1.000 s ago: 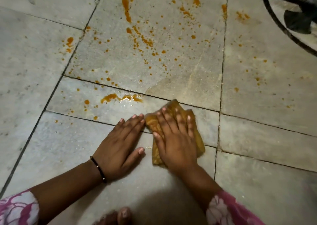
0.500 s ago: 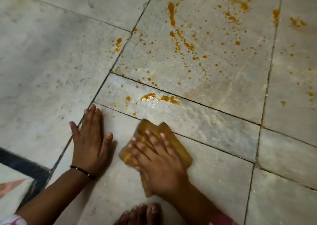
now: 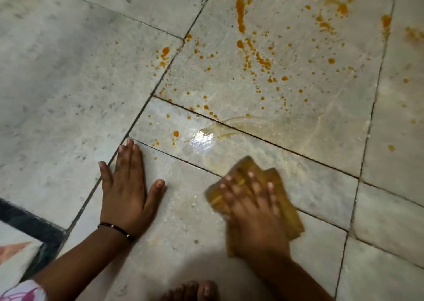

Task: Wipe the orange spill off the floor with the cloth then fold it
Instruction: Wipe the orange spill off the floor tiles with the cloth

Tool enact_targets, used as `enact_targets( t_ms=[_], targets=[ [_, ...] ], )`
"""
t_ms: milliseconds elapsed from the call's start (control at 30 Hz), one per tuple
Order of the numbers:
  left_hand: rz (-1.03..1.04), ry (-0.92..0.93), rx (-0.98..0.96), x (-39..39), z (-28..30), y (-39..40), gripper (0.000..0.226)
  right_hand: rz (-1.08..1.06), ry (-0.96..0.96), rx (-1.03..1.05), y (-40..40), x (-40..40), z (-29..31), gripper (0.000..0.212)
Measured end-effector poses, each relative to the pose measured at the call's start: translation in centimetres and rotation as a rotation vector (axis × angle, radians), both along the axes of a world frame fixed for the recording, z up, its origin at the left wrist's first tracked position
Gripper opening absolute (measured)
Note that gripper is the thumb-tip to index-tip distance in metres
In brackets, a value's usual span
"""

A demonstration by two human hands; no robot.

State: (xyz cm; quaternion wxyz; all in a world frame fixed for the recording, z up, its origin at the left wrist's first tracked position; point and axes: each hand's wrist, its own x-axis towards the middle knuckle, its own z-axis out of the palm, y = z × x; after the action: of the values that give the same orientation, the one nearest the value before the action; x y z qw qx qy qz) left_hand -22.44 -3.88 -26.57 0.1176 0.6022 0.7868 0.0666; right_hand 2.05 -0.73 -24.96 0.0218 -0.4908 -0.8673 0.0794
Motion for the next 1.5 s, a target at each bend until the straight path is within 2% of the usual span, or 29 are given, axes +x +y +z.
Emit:
enact_targets(
  t_ms=[67, 133, 233, 333, 433, 500, 600, 700, 800, 900, 1000, 1067, 1167, 1233, 1367, 1433, 1500],
  targets=[
    [0.000, 0.011, -0.004, 0.0, -0.1, 0.0, 0.081, 0.140, 0.018, -0.019, 0.7, -4.0, -0.4, 0.054],
    [-0.001, 0.016, -0.010, -0.1, -0.2, -0.1, 0.080, 0.196, -0.003, 0.010, 3.8, -6.4, -1.1, 0.065],
    [-0.009, 0.007, -0.005, -0.1, -0.3, -0.1, 0.080, 0.071, 0.016, -0.016, 10.3, -4.8, -1.2, 0.056],
    [-0.031, -0.029, 0.029, 0.3, 0.1, -0.1, 0.081, -0.113, 0.016, -0.052, 13.9, 1.9, -0.7, 0.056],
    [-0.094, -0.173, 0.077, 3.2, 1.0, 0.5, 0.084, -0.214, -0.021, -0.039, 10.9, 7.3, 0.1, 0.056],
    [-0.210, -0.226, 0.102, 6.0, 1.2, 1.5, 0.085, -0.254, -0.041, -0.044, 6.7, 7.0, 0.3, 0.055],
    [-0.376, -0.144, 0.087, 8.8, 0.4, 3.0, 0.089, -0.040, -0.038, -0.011, 4.1, 3.9, 0.0, 0.053],
    [-0.436, -0.010, 0.024, 8.7, -0.3, 3.8, 0.089, 0.232, -0.048, 0.003, 9.2, 0.9, -0.4, 0.053],
    [-0.460, 0.064, -0.024, 8.8, -0.6, 3.7, 0.086, 0.230, -0.073, -0.023, 17.0, 1.5, -0.7, 0.058],
    [-0.448, 0.083, -0.042, 9.1, -0.8, 3.8, 0.086, 0.176, -0.079, -0.070, 20.0, 7.0, -0.4, 0.058],
    [-0.437, 0.083, -0.077, 9.3, -0.7, 3.8, 0.086, 0.191, -0.153, -0.041, 16.3, 14.4, 0.6, 0.055],
    [-0.437, 0.082, -0.091, 9.5, -0.5, 3.9, 0.086, 0.208, -0.172, -0.042, 11.7, 15.9, 1.0, 0.055],
    [-0.443, 0.074, -0.093, 9.5, -0.4, 3.9, 0.086, 0.361, -0.123, -0.056, 8.3, 12.0, 0.5, 0.054],
    [-0.439, 0.089, -0.081, 9.4, -0.5, 3.8, 0.086, 0.425, -0.090, -0.043, 9.3, 7.8, -0.2, 0.053],
    [-0.442, 0.056, -0.063, 9.4, -0.5, 4.0, 0.085, 0.066, -0.014, -0.070, 14.6, 4.8, -0.8, 0.056],
    [-0.413, -0.022, -0.040, 9.1, 0.2, 3.7, 0.083, -0.096, 0.023, -0.067, 14.1, 5.7, -0.8, 0.057],
    [-0.333, -0.077, 0.006, 8.2, 1.0, 3.2, 0.080, -0.160, 0.036, -0.022, 11.0, 5.7, -0.3, 0.055]
  ],
)
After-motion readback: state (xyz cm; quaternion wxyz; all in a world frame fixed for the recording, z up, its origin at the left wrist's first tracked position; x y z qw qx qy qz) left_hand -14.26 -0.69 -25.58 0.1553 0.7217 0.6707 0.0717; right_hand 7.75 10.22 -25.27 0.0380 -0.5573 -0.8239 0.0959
